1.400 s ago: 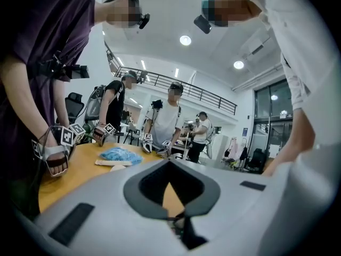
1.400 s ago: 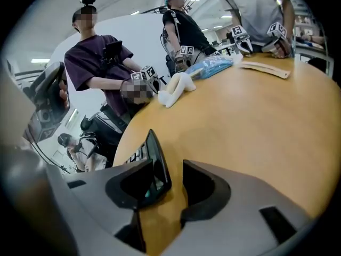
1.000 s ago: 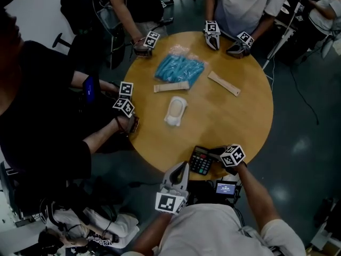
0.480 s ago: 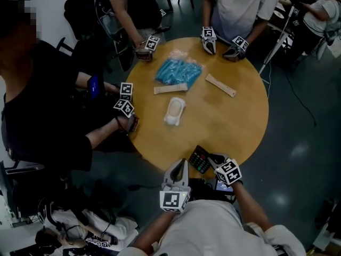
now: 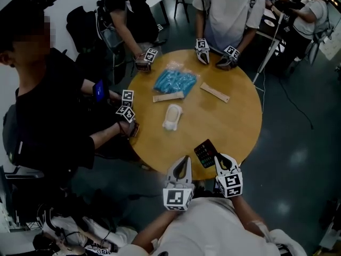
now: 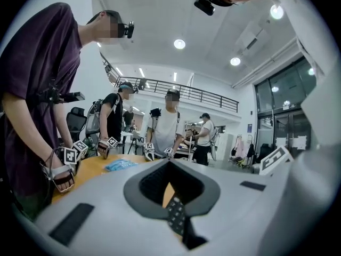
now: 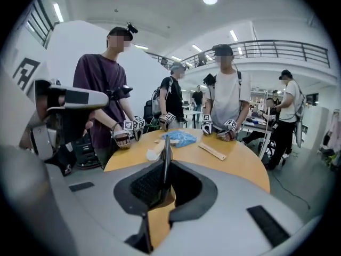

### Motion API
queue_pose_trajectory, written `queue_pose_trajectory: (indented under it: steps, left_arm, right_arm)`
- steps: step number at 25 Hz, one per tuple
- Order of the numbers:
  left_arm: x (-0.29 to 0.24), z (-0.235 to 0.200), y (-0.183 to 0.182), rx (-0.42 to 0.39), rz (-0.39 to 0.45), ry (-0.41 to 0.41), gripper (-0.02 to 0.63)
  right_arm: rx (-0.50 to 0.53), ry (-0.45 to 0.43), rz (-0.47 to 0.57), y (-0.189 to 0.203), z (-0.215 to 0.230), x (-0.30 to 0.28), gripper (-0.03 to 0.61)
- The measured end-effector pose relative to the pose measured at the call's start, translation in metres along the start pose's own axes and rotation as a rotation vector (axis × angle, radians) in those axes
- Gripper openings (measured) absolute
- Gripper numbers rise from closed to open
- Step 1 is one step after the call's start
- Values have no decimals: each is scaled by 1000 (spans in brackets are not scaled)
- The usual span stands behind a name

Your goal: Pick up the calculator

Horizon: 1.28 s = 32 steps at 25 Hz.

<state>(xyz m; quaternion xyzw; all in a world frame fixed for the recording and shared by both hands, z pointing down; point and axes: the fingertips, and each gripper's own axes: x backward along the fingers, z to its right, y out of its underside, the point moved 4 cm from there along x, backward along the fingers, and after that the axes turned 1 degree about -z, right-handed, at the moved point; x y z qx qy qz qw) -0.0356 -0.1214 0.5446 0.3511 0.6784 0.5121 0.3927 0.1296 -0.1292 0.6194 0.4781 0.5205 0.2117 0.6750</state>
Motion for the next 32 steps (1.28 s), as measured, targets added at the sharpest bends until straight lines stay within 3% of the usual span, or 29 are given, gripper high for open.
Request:
queue_pose_trajectory:
  steps: [7,32]
  left_arm:
    - [12,5,-5,-5,16,21,6]
    - [23,6,-1,18,22,0,6]
  right_arm:
    - [-6,37,86,-25,-7,21,51]
    - [-5,51,121,-32,-10,39,51]
